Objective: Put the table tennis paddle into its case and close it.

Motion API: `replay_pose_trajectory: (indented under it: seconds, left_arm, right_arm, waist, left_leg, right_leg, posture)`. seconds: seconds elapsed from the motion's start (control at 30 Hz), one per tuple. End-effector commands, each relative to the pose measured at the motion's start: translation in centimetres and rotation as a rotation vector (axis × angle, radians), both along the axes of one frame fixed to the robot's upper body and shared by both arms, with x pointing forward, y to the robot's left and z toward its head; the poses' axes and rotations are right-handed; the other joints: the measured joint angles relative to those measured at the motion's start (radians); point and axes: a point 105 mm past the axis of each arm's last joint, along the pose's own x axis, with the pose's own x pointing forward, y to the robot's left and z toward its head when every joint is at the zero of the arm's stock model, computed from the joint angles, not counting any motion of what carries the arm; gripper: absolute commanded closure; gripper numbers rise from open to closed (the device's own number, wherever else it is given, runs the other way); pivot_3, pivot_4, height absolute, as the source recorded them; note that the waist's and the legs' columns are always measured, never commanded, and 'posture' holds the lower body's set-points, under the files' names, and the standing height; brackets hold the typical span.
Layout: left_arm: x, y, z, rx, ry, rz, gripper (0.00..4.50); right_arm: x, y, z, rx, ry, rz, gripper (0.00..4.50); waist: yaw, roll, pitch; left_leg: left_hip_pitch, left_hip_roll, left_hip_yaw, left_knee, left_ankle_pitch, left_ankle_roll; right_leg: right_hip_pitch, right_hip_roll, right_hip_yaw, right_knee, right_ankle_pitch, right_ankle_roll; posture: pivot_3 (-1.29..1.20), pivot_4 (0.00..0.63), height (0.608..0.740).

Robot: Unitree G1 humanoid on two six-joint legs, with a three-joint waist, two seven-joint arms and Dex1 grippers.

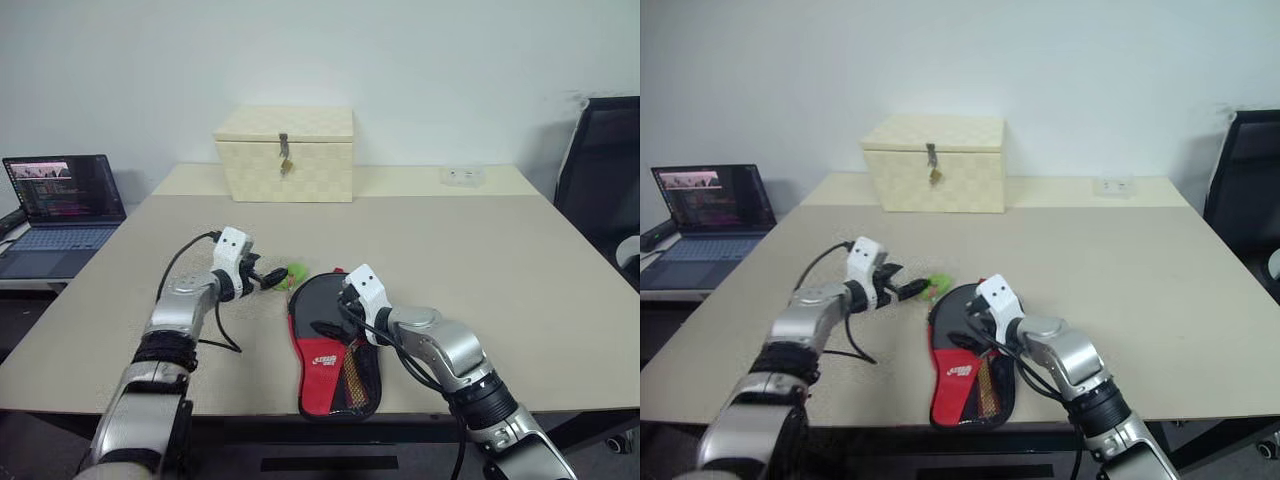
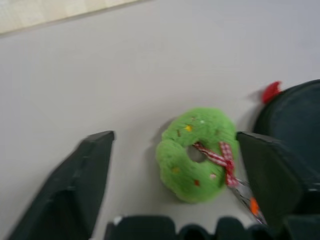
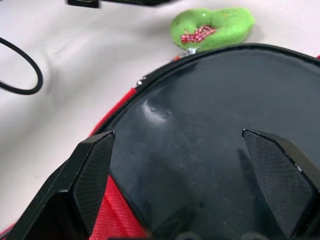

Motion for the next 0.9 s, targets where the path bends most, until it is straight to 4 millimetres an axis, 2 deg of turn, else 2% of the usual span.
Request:
replay_pose_trajectory:
  seconds: [0.03, 0.33, 0.4, 0.43, 0.5, 0.57, 0.67, 0.83, 0.87, 0.9]
  left_arm:
    - [1.0, -0.5, 0.0, 0.010, 0.030, 0.006, 0.06]
    - [1.2, -1.3, -2.1, 0.060, 0.113, -0.004, 0.06]
    - [1.1, -1.5, -2.3, 0.061, 0.119, -0.014, 0.06]
    - [1.1, -1.6, -2.5, 0.062, 0.120, -0.018, 0.22]
    - [1.0, -1.7, -2.7, 0.064, 0.122, -0.019, 0.67]
    - [1.0, -1.7, -2.7, 0.067, 0.121, -0.021, 1.36]
    - [1.0, -1.8, -2.8, 0.069, 0.121, -0.025, 2.52]
    - [1.1, -1.8, -3.0, 0.089, 0.113, -0.016, 4.13]
    - [1.1, -1.8, -3.0, 0.097, 0.111, -0.013, 4.42]
    - [1.2, -1.8, -2.9, 0.103, 0.103, -0.002, 4.46]
  right_arm:
    - [-0.1, 0.3, 1.0, 0.021, -0.035, 0.002, 0.00]
    - [-0.2, 0.2, 1.3, 0.020, -0.048, -0.016, 0.00]
    - [-0.1, 0.2, 1.8, 0.028, -0.069, -0.020, 0.00]
    - [0.1, 0.2, 2.3, 0.038, -0.089, -0.025, 0.00]
    - [0.6, 0.2, 3.0, 0.047, -0.111, -0.040, 0.00]
    - [1.0, 0.0, 2.9, 0.034, -0.117, -0.054, 0.00]
    - [1.4, -0.1, 2.1, 0.000, -0.109, -0.067, 0.00]
    - [1.4, -0.1, 0.5, -0.054, -0.077, -0.065, 0.00]
    - [1.4, -0.1, 0.2, -0.060, -0.069, -0.060, 0.00]
    - [1.0, 0.0, -0.3, -0.075, -0.059, -0.047, 0.00]
  waist:
    - [-0.001, 0.000, 0.000]
    - [-0.004, 0.000, 0.000]
    - [-0.004, 0.000, 0.000]
    - [-0.004, 0.000, 0.000]
    - [-0.004, 0.000, 0.000]
    - [-0.004, 0.000, 0.000]
    - [-0.004, -0.001, 0.000]
    - [-0.006, -0.001, 0.000]
    - [-0.006, -0.001, 0.000]
    - [-0.006, -0.001, 0.000]
  left_leg:
    - [0.000, 0.000, 0.000, 0.000, 0.000, 0.000]
    - [0.000, 0.000, 0.000, 0.000, 0.000, 0.000]
    - [0.000, 0.000, 0.000, 0.000, 0.000, 0.000]
    - [0.000, 0.000, 0.000, 0.000, 0.000, 0.000]
    - [0.000, 0.000, 0.000, 0.000, 0.000, 0.000]
    - [0.000, 0.000, 0.000, 0.000, 0.000, 0.000]
    - [0.000, 0.000, 0.000, 0.001, 0.000, 0.000]
    - [0.001, 0.000, 0.000, 0.001, 0.000, 0.000]
    - [0.001, 0.000, 0.000, 0.001, 0.000, 0.000]
    - [0.001, 0.000, 0.000, 0.001, 0.000, 0.000]
  right_leg:
    - [0.000, 0.000, 0.000, 0.000, 0.000, 0.000]
    - [0.000, 0.000, 0.000, 0.000, 0.000, 0.000]
    - [0.000, 0.000, 0.000, 0.001, 0.000, 0.000]
    - [0.000, 0.000, 0.000, 0.001, 0.000, 0.000]
    - [0.000, 0.000, 0.000, 0.001, 0.000, 0.000]
    - [0.000, 0.000, 0.000, 0.001, 0.000, 0.000]
    - [0.000, 0.000, 0.000, 0.001, 0.000, 0.000]
    - [0.000, 0.000, 0.000, 0.002, 0.000, 0.000]
    - [0.000, 0.000, 0.000, 0.002, 0.000, 0.000]
    - [0.000, 0.000, 0.000, 0.003, 0.000, 0.000]
  posture:
    - [0.00, 0.150, 0.740]
    - [0.00, 0.150, 0.740]
    - [0.00, 0.150, 0.740]
    - [0.00, 0.150, 0.740]
    - [0.00, 0.150, 0.740]
    - [0.00, 0.150, 0.740]
    - [0.00, 0.150, 0.740]
    - [0.00, 0.150, 0.740]
    - [0.00, 0.150, 0.740]
    - [0.00, 0.150, 0.740]
